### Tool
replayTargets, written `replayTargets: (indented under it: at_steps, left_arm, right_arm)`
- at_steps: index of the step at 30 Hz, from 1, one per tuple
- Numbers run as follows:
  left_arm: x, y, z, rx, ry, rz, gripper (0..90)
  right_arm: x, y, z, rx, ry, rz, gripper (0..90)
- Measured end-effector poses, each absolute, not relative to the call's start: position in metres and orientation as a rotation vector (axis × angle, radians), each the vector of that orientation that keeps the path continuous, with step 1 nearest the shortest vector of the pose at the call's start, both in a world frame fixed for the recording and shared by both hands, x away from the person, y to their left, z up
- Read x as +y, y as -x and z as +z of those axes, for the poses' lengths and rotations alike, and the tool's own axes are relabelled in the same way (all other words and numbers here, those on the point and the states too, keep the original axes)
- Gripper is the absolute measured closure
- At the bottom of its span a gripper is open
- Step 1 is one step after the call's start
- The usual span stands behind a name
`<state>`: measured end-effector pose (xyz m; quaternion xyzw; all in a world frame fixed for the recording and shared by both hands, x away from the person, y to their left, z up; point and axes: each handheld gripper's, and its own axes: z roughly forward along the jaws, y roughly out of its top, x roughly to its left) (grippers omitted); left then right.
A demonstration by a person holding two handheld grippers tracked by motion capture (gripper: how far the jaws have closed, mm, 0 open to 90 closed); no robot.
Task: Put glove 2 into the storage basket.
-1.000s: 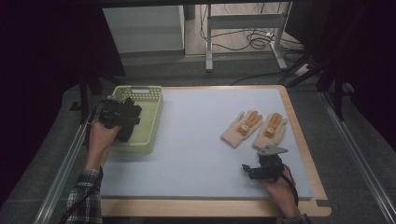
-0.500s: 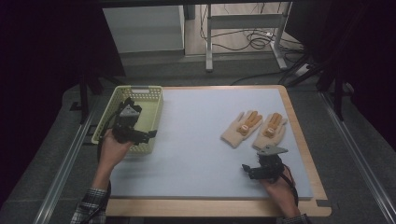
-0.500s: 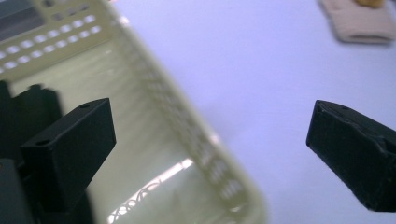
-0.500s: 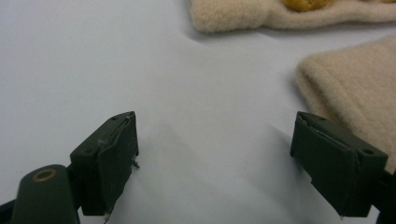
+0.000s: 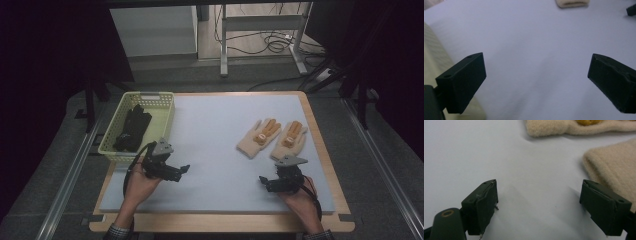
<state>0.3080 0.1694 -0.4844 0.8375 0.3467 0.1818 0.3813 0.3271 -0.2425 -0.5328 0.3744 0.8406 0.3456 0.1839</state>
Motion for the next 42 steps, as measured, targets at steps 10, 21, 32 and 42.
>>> replayTargets:
  at_steps: [10, 21, 32, 42]
  left_arm:
    - [0.147, -0.298, -0.536, 0.913, -2.189, 0.391, 2.2]
    - [0.159, -0.3, -0.551, 1.0, -2.179, 0.35, 2.0]
    - [0.159, -0.299, -0.551, 0.999, -2.177, 0.351, 2.0]
    - [0.159, -0.299, -0.551, 0.998, -2.176, 0.352, 2.0]
  right_arm:
    - [-0.242, -0.327, -0.533, 2.368, -1.066, 0.976, 14.5]
    - [-0.244, -0.336, -0.522, 2.36, -1.11, 1.04, 41.4]
    - [-0.227, -0.392, -0.504, 2.255, -1.133, 1.018, 43.4]
    - [-0.215, -0.442, -0.516, 2.244, -1.183, 0.968, 33.8]
